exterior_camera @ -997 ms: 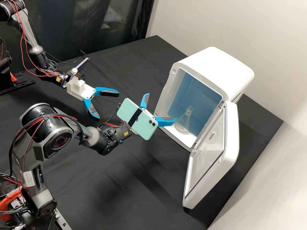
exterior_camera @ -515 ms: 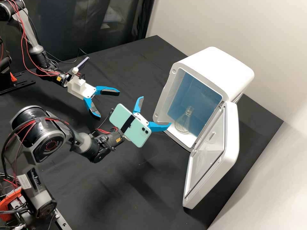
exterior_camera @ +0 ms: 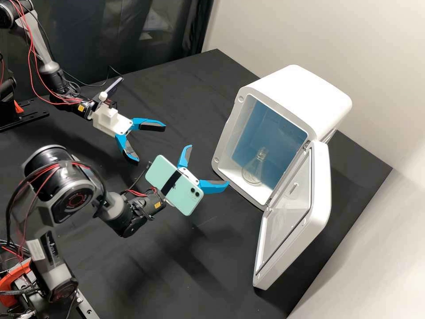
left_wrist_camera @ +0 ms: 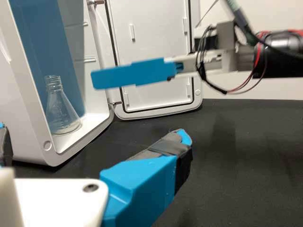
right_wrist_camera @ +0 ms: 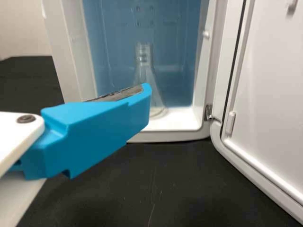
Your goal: Take the flask out of the incubator
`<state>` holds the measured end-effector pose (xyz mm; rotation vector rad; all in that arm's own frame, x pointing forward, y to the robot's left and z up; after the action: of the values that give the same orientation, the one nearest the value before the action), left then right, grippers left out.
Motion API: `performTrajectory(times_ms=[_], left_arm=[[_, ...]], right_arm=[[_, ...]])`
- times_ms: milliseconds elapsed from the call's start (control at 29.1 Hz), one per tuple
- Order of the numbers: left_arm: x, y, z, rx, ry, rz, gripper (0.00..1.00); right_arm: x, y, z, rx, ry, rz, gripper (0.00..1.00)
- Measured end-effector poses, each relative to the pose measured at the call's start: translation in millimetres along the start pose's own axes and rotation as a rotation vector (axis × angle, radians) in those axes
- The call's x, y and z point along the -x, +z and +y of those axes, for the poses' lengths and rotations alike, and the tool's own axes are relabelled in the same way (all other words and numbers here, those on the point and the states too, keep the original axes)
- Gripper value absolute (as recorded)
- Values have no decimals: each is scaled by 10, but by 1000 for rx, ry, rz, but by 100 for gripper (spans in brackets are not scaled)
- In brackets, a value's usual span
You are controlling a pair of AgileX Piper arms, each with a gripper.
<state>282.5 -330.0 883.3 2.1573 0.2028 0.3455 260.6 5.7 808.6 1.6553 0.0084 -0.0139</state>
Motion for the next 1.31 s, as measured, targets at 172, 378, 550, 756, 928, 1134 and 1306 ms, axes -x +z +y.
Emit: performTrajectory(times_ms=[172, 378, 550, 756, 928, 1134, 1306], left_arm=[[4, 3, 18, -1, 6, -1, 100], [4, 3, 18, -1, 6, -1, 100], [8, 3, 14, -1, 4, -1, 100], [13, 3, 8, 0, 2, 0, 100], [13, 3, 8, 0, 2, 0, 100], [13, 3, 8, 0, 2, 0, 100], [29, 3, -11, 1, -6, 1, 100]], right_arm=[[-157, 105, -71, -4, -24, -32, 100], [-349, 289, -78, -12, -20, -93, 100], [-452, 401, -21, -41, -2, -137, 100], [-559, 511, 57, -77, 25, -162, 100], [-638, 561, 132, -88, 45, -176, 100], [-745, 545, 192, -106, 59, -167, 100], [-841, 535, 221, -108, 54, -180, 100]])
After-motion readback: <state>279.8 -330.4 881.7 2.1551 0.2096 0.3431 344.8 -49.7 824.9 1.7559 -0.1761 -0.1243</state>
